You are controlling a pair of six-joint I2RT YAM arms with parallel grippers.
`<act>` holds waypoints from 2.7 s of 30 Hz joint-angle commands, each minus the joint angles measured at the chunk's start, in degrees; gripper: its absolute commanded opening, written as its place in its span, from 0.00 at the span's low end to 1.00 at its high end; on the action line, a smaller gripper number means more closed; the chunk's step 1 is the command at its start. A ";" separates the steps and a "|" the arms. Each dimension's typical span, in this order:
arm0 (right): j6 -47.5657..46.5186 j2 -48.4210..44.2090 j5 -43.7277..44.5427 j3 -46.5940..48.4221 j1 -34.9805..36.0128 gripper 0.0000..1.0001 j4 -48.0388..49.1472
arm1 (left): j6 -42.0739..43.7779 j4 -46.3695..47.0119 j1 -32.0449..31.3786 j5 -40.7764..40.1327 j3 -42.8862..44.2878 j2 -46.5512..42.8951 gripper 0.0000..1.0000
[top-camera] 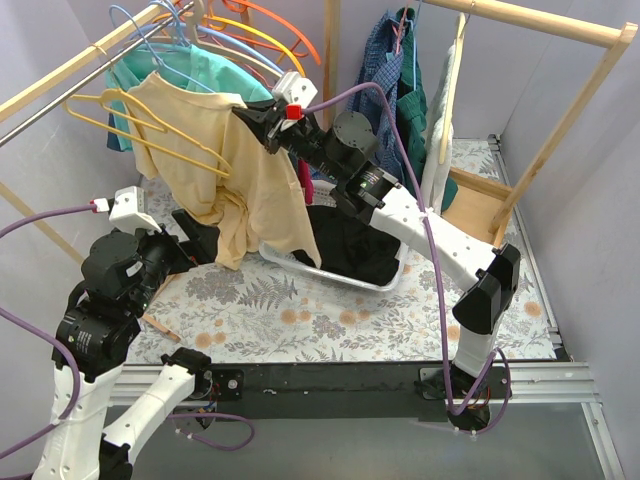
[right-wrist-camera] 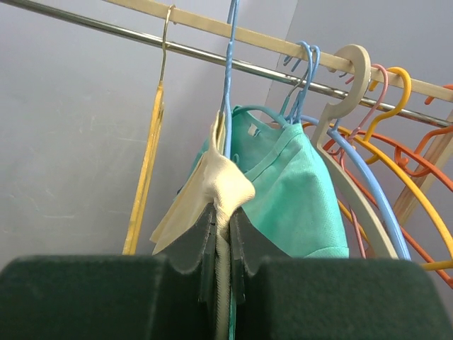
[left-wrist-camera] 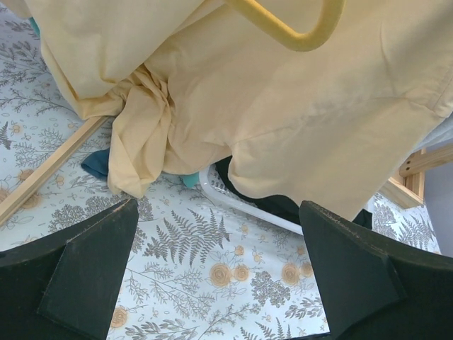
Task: Remove the t-shirt from the hanger
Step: Pick up the hanger from the clothesline.
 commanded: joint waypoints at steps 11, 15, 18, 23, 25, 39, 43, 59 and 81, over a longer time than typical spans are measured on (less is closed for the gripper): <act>-0.42 -8.86 1.40 -3.59 0.71 0.01 13.09 | 0.16 -1.42 -0.10 0.20 0.61 -0.65 0.98; -0.51 -12.28 2.27 -8.69 0.80 0.01 15.20 | -0.02 -1.59 -0.10 0.55 0.97 -0.83 0.98; -0.42 -13.87 2.10 -10.45 0.80 0.01 14.24 | -0.02 -1.94 -0.10 0.46 1.76 -0.56 0.98; 0.37 -20.54 1.92 -20.45 1.41 0.01 13.88 | 0.51 -1.42 -0.10 1.16 3.25 -0.65 0.98; 0.81 -25.72 1.84 -26.70 1.67 0.01 14.41 | 0.95 -0.63 -0.10 2.65 3.60 -0.65 0.98; 0.90 -45.24 0.96 -28.65 2.55 0.01 1.59 | 3.94 0.60 -0.89 5.12 6.85 -1.44 0.98; 0.28 -48.76 1.84 -28.12 2.55 0.01 -2.02 | 4.11 0.60 -0.89 4.68 7.82 -1.44 0.98; 9.16 -65.37 -3.17 -51.31 2.55 0.01 -15.83 | 6.58 7.28 -0.89 19.07 9.59 -3.90 0.98; 24.44 -61.95 -14.33 -61.87 2.55 0.01 4.48 | 7.10 23.81 -0.89 41.60 -9.84 -9.88 0.97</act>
